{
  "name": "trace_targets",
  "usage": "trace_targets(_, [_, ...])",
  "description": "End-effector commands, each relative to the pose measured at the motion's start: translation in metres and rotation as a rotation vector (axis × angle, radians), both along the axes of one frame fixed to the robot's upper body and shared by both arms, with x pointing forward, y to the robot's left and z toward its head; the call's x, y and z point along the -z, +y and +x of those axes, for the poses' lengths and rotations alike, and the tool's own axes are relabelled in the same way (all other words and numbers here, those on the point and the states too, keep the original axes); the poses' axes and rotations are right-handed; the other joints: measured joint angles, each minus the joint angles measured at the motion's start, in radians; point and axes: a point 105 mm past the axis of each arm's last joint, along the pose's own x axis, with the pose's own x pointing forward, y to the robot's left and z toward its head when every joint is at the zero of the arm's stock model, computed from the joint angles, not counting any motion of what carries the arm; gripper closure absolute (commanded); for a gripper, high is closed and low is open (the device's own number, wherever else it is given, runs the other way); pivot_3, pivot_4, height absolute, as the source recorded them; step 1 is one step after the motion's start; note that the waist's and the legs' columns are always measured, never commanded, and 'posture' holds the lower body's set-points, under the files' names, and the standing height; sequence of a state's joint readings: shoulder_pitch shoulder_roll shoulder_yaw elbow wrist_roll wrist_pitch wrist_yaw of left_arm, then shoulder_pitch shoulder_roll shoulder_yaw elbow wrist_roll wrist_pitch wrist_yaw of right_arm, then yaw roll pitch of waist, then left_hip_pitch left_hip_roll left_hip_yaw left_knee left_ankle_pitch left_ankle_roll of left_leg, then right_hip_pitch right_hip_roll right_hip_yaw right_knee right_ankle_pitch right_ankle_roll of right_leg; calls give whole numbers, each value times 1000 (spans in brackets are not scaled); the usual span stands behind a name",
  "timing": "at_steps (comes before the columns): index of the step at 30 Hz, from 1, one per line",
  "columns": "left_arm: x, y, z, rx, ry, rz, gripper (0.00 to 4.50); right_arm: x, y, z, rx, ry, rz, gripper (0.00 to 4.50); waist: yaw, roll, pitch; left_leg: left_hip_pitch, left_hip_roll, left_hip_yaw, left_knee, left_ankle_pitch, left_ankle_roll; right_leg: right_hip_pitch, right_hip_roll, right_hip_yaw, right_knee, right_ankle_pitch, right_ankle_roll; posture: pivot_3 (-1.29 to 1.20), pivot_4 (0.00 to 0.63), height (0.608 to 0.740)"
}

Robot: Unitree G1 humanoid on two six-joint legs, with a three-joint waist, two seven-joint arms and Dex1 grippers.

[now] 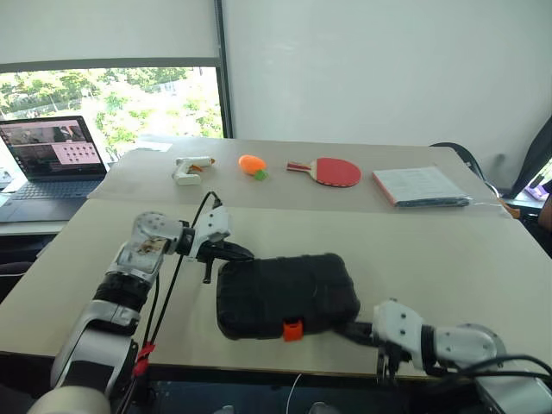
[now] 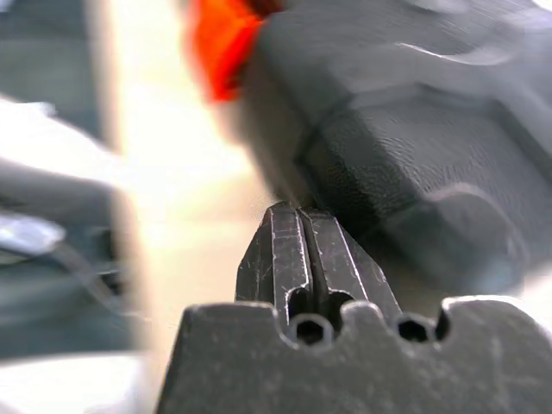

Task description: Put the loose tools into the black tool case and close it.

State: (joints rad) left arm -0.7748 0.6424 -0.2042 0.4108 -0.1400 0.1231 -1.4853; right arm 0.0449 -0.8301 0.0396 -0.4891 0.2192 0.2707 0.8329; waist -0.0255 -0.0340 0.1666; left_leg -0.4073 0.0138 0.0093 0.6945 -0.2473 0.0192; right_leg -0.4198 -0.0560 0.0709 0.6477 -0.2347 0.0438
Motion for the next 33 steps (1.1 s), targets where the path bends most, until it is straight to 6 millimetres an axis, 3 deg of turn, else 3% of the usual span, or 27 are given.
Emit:
trace_targets(1, [32, 3, -30, 72, 126, 87, 4451, -22, -23, 21, 101, -92, -3, 4500, 2, 4, -2, 0, -1, 0, -1, 0, 0, 1, 0, 0, 0, 0, 0, 0, 150, 740])
trace_targets(5, [30, 9, -29, 16, 138, 77, 4451, -22, -25, 19, 99, -87, -4, 4500, 10, 6, -4, 3, 0, 1, 0, 0, 0, 3, 1, -1, 0, 0, 0, 0, 150, 740])
trace_targets(10, [-12, 7, 0, -127, 112, -89, 4451, -20, -15, -8, 25, 7, 57, 4500, 13, 7, -5, 4, 0, 0, 0, 0, 0, 6, 1, -1, 0, 0, 0, 0, 150, 740])
trace_targets(13, [-35, -8, 3, -100, 109, -149, 4451, -16, -8, -19, -12, 40, 61, 4500, 12, 7, -5, 3, -1, 0, 1, 0, 0, 5, 1, -1, 0, 0, 0, 0, 150, 740])
trace_targets(16, [-44, -36, 0, -28, 83, -164, 4451, -14, 2, -20, -25, 43, 76, 4500, 12, 6, -4, -2, -1, 0, 1, 0, 0, 0, 0, -1, 0, 0, 0, 0, 150, 740])
trace_targets(19, [-42, -53, -3, 11, 92, -165, 4451, -13, 8, -20, -30, 45, 87, 4500, 13, 6, -4, -3, -1, 0, 1, 0, 0, 0, 0, -1, 0, 0, 0, 0, 150, 740])
trace_targets(23, [-16, -73, -10, 99, 74, -65, 4451, -9, 22, -21, -67, 44, 89, 4500, 9, 5, -4, -3, -1, 0, 1, 0, 0, -1, 1, -1, 0, 0, 0, 0, 150, 740])
trace_targets(28, [14, -79, -9, 132, 35, 81, 4451, -6, 36, -20, -120, 40, 87, 4500, 10, 5, -4, -2, -1, 0, 1, 0, 0, -1, 1, -1, 0, 0, 0, 0, 150, 740])
trace_targets(33, [25, -81, -15, 183, 32, 125, 4451, -3, 50, -17, -158, 36, 92, 4500, 12, 5, -4, 1, -1, 0, 1, 0, 0, 2, 1, -1, 0, 0, 0, 0, 150, 740])
